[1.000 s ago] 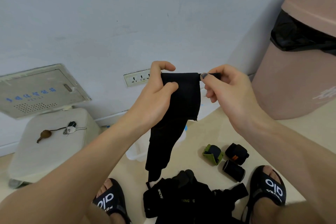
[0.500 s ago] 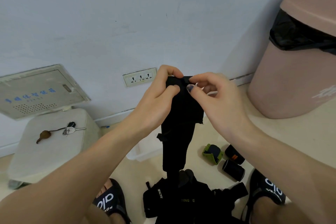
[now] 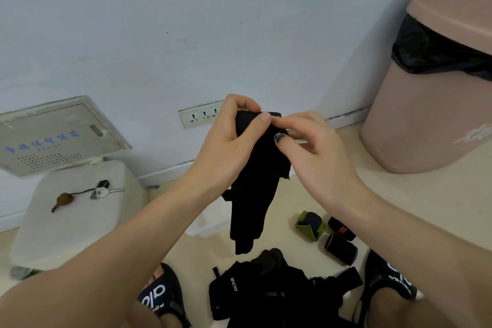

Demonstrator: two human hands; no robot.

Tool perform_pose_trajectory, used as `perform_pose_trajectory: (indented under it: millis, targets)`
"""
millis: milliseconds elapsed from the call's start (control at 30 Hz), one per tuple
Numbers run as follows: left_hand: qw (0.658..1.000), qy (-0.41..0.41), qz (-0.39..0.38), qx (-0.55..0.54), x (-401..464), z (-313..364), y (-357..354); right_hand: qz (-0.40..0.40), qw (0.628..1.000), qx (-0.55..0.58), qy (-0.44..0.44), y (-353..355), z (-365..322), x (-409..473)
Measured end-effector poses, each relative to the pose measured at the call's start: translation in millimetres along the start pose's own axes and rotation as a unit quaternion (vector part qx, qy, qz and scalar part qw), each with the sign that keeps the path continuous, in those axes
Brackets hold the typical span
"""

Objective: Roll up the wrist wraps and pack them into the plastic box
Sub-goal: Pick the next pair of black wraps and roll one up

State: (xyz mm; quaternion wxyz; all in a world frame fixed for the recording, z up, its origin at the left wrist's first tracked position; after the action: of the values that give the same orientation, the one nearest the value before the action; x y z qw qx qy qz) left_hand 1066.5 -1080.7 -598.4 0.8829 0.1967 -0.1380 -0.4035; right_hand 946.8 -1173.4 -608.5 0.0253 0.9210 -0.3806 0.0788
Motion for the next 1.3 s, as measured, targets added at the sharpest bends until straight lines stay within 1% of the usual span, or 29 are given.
perform_pose_trajectory:
  millis: [100,233,367,433,533,600,633,733,833,933,1033,1200,1300]
  targets:
    - [1.000,0.000,0.017,0.006,0.2,-1.5,0.2,-0.011,1.000,-0.019,0.017,-1.3,0.7,-1.6]
    - [0.999,-0.005,0.029,0.017,0.6,-2.5,0.7,-0.016,0.999,-0.015,0.034,-1.8,-0.1,-3.0]
    - [0.999,-0.025,0.032,0.027,0.9,-0.1,2.6,-0.001,0.999,0.002,0.032,-0.4,-6.1,-0.1]
    - [0.999,-0.037,0.027,0.017,0.9,1.9,4.5,0.007,0.999,0.044,0.008,2.8,-9.9,4.5]
    - [0.999,-0.053,0.006,0.002,1.2,3.6,6.5,0.003,0.987,0.139,-0.083,8.7,-11.8,14.6]
    - [0.998,-0.055,-0.013,0.003,1.7,2.3,6.5,-0.020,0.973,0.183,-0.140,10.8,-10.7,21.1]
    - [0.998,-0.052,-0.021,0.004,1.9,1.3,6.9,-0.035,0.970,0.186,-0.151,11.8,-10.2,23.2]
    - [0.998,-0.043,-0.037,0.007,3.2,-0.8,9.8,-0.051,0.972,0.180,-0.145,15.5,-10.7,25.5]
    - [0.996,-0.058,-0.054,0.035,5.0,-1.5,14.3,-0.051,0.977,0.159,-0.133,17.3,-10.6,24.4]
    - [0.995,-0.070,-0.063,0.036,4.3,-1.0,14.8,-0.052,0.980,0.147,-0.121,16.3,-9.3,23.2]
    - [0.995,-0.077,-0.050,0.025,3.6,-0.2,13.6,-0.058,0.979,0.153,-0.120,15.6,-9.9,23.5]
    - [0.995,-0.094,-0.023,0.028,3.6,1.3,14.0,-0.090,0.971,0.140,-0.171,15.0,-9.9,22.8]
    - [0.993,-0.105,-0.022,0.041,2.0,2.1,12.8,-0.089,0.974,0.129,-0.167,12.7,-8.5,22.6]
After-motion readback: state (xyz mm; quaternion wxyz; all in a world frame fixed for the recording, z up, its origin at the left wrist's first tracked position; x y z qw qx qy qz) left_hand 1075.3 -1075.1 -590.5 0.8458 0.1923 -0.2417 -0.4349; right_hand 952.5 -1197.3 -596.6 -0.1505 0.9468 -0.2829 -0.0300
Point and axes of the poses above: each hand's wrist, its own x-axis towards the middle knuckle, its own y-axis out of the back of the hand, z = x × y, the point moved 2 cm from there along x, towards the middle knuckle, and after that the axes turned 15 degrees about x, right-handed, at the moved point
